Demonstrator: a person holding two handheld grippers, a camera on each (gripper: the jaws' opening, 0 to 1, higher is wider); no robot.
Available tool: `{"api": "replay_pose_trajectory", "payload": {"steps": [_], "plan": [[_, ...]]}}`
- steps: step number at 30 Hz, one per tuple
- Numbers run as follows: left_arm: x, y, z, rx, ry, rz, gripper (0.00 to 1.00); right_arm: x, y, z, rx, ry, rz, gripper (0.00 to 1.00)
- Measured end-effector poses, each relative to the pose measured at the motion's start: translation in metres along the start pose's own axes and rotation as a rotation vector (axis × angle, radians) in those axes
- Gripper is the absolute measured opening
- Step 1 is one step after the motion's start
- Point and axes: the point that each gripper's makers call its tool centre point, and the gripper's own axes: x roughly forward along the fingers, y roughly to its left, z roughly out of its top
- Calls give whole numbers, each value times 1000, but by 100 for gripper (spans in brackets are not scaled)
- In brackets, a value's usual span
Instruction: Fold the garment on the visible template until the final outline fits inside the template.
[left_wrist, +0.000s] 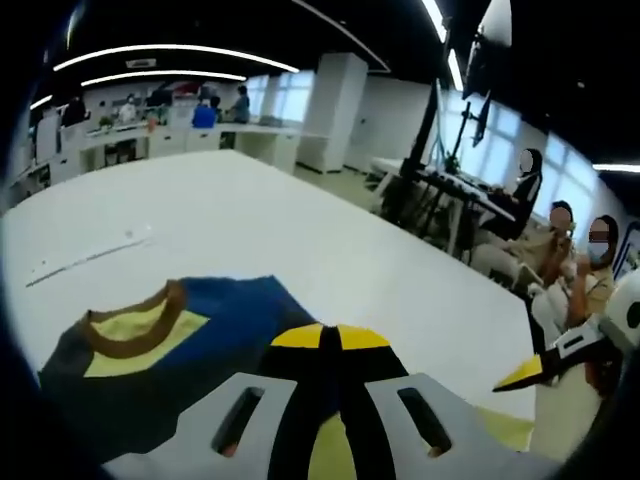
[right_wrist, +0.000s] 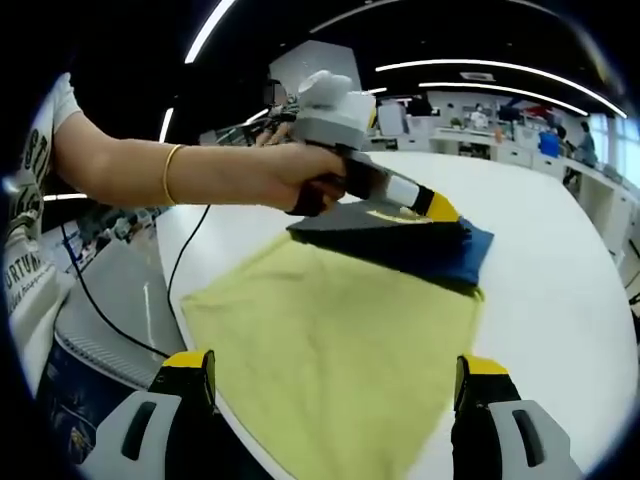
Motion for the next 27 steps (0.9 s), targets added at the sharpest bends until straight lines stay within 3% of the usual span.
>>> {"api": "replay_pose_trajectory", "payload": {"steps": [3, 5, 9, 14, 20, 27], "plan": [[7, -7, -5, -3, 4, -25, 0, -1, -1, 0, -3, 0, -3, 99], [10, -24, -1, -7, -34, -103, 1, -2, -2, 0, -4, -2, -4, 99], [7, -39, -2, 116, -24, -137, 10, -3, -1, 0, 5, -9, -4, 99], [-5, -49, 2, 127, -41, -180, 24, -5, 1, -5, -7, 8, 8, 99], [-21, -47, 5, 150, -60, -188, 40, -8, 0, -4, -27, 18, 22, 99], [-47, -36, 7, 114, -90, -167, 53, -9, 0, 0, -63, 31, 36, 99]]}}
